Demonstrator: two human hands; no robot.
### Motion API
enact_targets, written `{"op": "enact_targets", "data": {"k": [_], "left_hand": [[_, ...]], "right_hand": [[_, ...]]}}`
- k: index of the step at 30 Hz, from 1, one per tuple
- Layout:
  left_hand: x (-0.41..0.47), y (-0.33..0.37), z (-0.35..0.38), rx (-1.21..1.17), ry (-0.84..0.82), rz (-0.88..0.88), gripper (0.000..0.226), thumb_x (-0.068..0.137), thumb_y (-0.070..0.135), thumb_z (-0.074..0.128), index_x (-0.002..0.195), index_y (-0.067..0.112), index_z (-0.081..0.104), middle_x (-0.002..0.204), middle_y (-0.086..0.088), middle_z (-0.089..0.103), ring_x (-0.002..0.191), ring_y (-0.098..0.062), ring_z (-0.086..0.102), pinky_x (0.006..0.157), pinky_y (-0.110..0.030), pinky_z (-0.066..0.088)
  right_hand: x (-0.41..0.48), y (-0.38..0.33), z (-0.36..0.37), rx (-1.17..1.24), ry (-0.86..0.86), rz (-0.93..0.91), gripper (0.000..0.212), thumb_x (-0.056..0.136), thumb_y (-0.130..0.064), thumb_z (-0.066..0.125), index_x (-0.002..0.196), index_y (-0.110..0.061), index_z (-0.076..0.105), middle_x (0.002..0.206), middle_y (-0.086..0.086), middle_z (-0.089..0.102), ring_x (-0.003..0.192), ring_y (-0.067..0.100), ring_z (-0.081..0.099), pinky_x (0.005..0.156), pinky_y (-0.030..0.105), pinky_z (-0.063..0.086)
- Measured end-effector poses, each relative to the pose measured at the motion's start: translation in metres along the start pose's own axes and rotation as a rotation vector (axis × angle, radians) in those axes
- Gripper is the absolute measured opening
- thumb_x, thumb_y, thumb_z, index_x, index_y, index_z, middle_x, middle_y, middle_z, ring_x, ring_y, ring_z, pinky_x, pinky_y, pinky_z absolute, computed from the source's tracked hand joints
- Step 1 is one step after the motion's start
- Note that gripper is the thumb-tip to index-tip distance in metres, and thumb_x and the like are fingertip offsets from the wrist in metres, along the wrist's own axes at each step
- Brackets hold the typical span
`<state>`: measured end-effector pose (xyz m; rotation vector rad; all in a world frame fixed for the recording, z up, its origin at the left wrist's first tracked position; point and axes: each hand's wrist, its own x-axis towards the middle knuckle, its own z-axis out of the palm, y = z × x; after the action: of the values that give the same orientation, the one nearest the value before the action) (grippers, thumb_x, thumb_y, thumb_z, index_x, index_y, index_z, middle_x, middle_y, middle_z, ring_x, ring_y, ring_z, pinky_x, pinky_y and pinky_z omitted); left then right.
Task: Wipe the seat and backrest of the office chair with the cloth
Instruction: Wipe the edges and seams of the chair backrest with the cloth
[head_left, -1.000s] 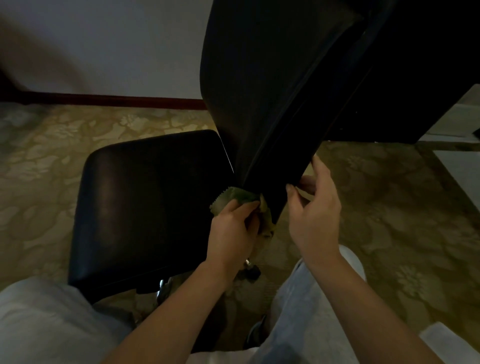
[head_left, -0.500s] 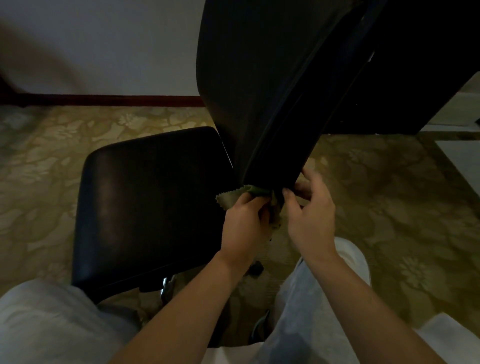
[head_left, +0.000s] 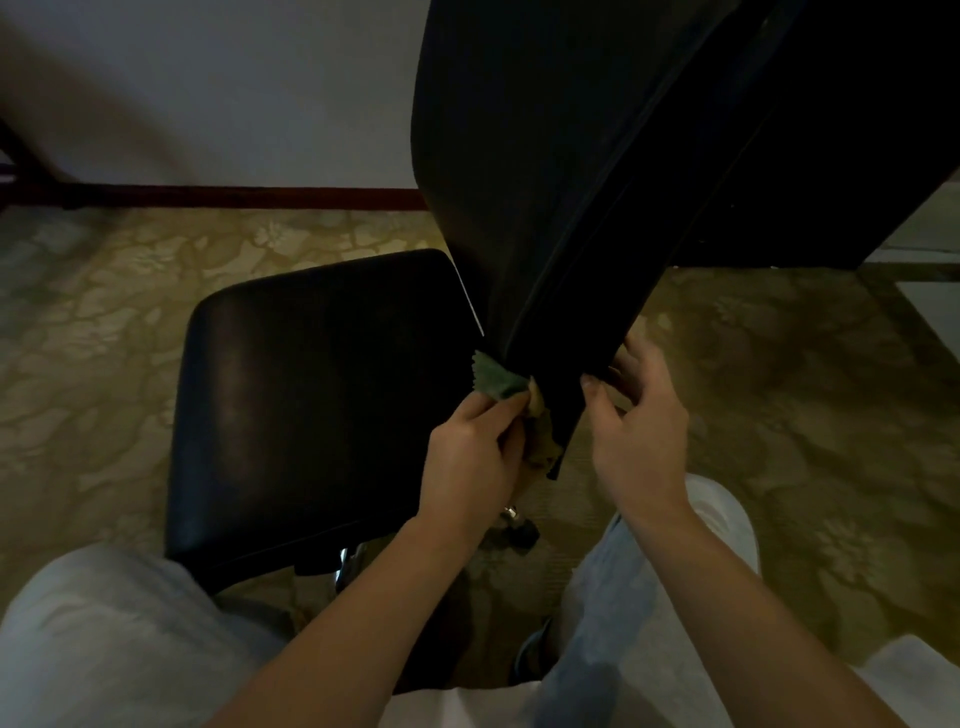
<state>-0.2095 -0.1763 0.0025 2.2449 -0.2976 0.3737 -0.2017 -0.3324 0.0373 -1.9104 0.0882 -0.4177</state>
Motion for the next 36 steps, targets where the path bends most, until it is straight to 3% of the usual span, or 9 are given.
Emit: {"op": "enact_targets", "data": {"k": [2,6,9,12,16,20,24,28,36], "left_hand": [[0.01,0.005,0.01,0.016,-0.004,0.015,0.029,0.096,0.011,0.062,0.123,0.014,0.072,0.115,-0.006,0.07,0.095,-0.02,0.07,0.083,-0.029,0.059],[0.02,0.016,0.029,0.027,0.029,0.013,0.022,0.094,0.01,0.063,0.111,0.014,0.077,0.106,-0.006,0.072,0.088,-0.014,0.066,0.076,-0.001,0.041],[0.017,0.017,0.035,0.024,0.064,-0.036,0.032,0.093,0.025,0.051,0.105,0.015,0.078,0.1,-0.004,0.072,0.083,-0.011,0.062,0.066,0.004,0.033],[0.014,0.007,0.041,0.063,-0.008,-0.089,0.022,0.092,0.01,0.06,0.102,0.015,0.079,0.1,-0.006,0.072,0.079,-0.02,0.067,0.062,-0.001,0.029],[0.012,-0.006,0.041,0.162,-0.155,-0.074,0.024,0.098,0.01,0.057,0.106,0.016,0.078,0.105,-0.003,0.075,0.089,-0.019,0.069,0.07,-0.019,0.044],[0.0,-0.016,0.026,0.123,-0.106,-0.065,0.022,0.096,0.007,0.061,0.104,0.016,0.078,0.101,-0.002,0.074,0.082,-0.018,0.07,0.07,-0.029,0.056],[-0.01,-0.009,0.015,0.045,-0.035,-0.057,0.028,0.097,0.007,0.063,0.121,0.018,0.074,0.116,-0.003,0.069,0.092,-0.015,0.069,0.08,-0.021,0.054],[-0.001,-0.004,0.022,0.052,-0.033,-0.033,0.027,0.098,0.009,0.062,0.121,0.016,0.073,0.115,-0.006,0.071,0.096,-0.018,0.07,0.084,-0.024,0.056],[0.007,-0.004,0.061,0.098,0.013,-0.106,0.012,0.092,0.005,0.065,0.092,0.008,0.076,0.087,-0.006,0.071,0.068,-0.021,0.064,0.057,-0.033,0.052]], "right_hand": [[0.001,0.001,-0.002,-0.007,0.001,0.014,0.048,0.097,-0.013,0.062,0.14,-0.031,0.049,0.124,-0.017,0.063,0.117,-0.002,0.059,0.099,0.032,0.053],[-0.001,0.0,-0.002,-0.017,0.016,0.024,0.049,0.097,-0.012,0.063,0.142,-0.028,0.049,0.123,-0.016,0.064,0.115,0.0,0.061,0.096,0.037,0.056],[-0.001,0.0,0.0,-0.014,0.021,0.022,0.049,0.098,-0.013,0.062,0.142,-0.028,0.049,0.123,-0.015,0.064,0.115,0.002,0.062,0.095,0.038,0.056],[-0.002,0.0,0.0,-0.025,0.031,0.015,0.048,0.098,-0.013,0.062,0.142,-0.026,0.049,0.122,-0.017,0.063,0.114,0.001,0.061,0.094,0.037,0.057],[-0.001,-0.001,-0.001,-0.022,0.016,-0.009,0.045,0.098,-0.014,0.062,0.141,-0.023,0.05,0.122,-0.017,0.063,0.115,0.001,0.061,0.095,0.035,0.056],[0.0,0.001,-0.003,-0.019,-0.002,-0.028,0.046,0.098,-0.013,0.062,0.141,-0.025,0.05,0.123,-0.015,0.063,0.116,0.004,0.061,0.094,0.029,0.056],[-0.001,0.003,0.0,-0.001,-0.012,-0.018,0.05,0.098,-0.011,0.062,0.144,-0.024,0.047,0.127,-0.012,0.061,0.118,0.003,0.06,0.093,0.019,0.053],[-0.002,0.002,0.002,0.016,-0.008,-0.011,0.051,0.098,-0.009,0.062,0.144,-0.025,0.047,0.125,-0.015,0.06,0.117,0.0,0.059,0.087,0.01,0.05],[-0.001,0.005,0.003,-0.005,0.011,-0.005,0.051,0.098,-0.011,0.061,0.144,-0.026,0.046,0.128,-0.013,0.06,0.118,0.003,0.06,0.095,0.031,0.056]]}}
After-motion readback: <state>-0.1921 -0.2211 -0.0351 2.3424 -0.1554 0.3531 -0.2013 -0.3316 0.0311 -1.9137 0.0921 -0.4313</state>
